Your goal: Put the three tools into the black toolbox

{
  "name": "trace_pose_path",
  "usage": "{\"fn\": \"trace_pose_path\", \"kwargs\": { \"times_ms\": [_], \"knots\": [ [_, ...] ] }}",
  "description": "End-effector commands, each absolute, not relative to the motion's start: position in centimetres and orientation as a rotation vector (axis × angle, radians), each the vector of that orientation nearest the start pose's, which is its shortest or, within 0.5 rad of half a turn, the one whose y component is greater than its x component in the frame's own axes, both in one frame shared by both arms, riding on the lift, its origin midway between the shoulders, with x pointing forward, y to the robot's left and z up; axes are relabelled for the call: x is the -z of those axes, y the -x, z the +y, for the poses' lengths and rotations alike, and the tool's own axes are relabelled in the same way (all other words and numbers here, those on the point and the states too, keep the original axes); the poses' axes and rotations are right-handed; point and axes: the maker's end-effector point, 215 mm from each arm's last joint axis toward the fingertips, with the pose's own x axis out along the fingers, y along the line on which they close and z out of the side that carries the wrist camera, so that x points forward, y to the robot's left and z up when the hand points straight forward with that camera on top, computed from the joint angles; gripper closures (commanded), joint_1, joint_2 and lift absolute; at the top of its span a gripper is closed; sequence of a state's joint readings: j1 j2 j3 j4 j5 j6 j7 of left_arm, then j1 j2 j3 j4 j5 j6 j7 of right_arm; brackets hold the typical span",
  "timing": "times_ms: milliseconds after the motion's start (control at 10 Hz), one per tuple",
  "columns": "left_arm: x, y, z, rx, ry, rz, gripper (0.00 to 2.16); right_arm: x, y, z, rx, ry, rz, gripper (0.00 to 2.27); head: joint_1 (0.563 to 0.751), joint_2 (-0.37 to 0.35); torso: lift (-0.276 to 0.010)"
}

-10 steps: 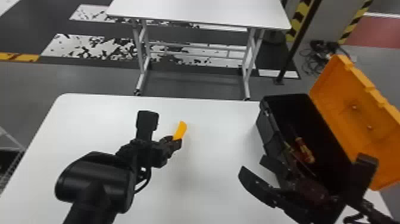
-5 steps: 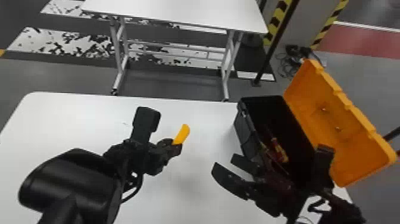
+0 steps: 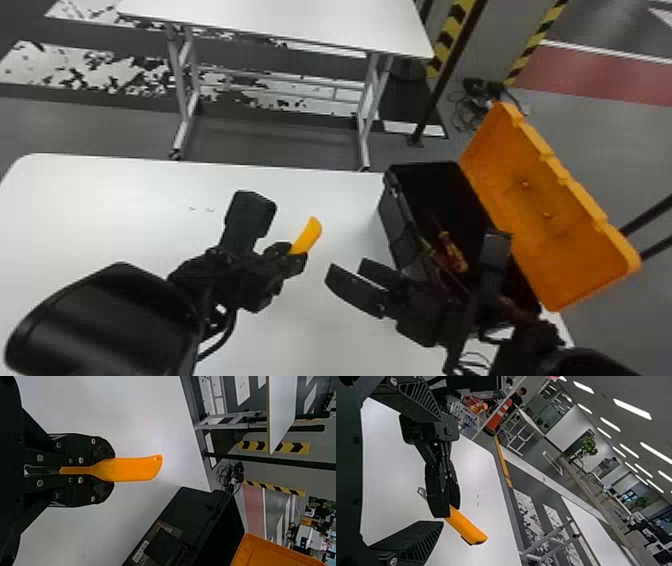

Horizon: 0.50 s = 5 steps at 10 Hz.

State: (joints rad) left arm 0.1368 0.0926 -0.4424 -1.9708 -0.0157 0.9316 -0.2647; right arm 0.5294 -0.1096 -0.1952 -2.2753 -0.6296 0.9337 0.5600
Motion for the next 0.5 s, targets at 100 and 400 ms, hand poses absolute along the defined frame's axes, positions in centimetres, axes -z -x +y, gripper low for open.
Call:
{"fn": "trace_pose_path", "kwargs": {
  "times_ms": [100, 400],
  "knots": [
    [46.0, -39.8, -1.9, 0.665, -0.138, 0.663, 1.9, 39.2, -34.4, -10.8, -0.691, -0.608, 0.629, 0.08, 0.695, -0.197, -0.051],
    [44.9, -38.9, -2.5, 0.644, -0.188, 0.599, 1.89, 39.9, -35.3, -9.2, -0.706, -0.609, 0.642, 0.08, 0.695, -0.19, -0.051]
  ]
}}
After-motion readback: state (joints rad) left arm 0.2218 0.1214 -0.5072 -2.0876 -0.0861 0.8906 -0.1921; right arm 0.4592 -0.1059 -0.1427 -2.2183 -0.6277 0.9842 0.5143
